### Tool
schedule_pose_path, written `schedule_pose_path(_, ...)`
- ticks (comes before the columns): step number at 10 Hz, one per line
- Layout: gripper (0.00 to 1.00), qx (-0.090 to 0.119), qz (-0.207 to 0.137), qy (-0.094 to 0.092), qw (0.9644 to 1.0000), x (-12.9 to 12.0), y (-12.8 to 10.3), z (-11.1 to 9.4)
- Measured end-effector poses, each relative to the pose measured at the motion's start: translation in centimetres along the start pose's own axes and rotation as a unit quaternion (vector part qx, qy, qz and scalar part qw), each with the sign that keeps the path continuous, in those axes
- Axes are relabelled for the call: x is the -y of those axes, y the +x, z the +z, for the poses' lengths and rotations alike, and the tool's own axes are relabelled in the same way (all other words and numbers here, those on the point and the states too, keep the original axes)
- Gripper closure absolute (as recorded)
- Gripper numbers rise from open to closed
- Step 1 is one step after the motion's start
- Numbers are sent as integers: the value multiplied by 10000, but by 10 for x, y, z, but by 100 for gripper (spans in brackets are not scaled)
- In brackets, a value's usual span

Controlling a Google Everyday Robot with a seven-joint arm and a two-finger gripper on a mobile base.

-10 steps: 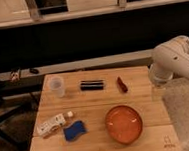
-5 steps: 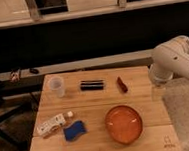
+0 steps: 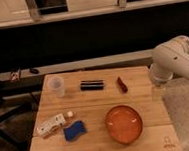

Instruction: Pick up the ceramic cup

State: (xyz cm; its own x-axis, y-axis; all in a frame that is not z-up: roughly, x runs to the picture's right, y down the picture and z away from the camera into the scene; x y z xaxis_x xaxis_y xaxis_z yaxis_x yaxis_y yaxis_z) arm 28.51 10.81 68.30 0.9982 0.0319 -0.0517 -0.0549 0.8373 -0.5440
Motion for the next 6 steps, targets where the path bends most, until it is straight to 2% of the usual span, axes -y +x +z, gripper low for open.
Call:
schedule_pose_path(4, 20, -7, -13, 16, 10000, 0, -1, -1)
schedule_pose_path(5, 20, -38, -104, 97, 9999, 4, -6, -4)
schedule_pose_path(6, 20, -22, -230, 169, 9996, 9, -23, -7)
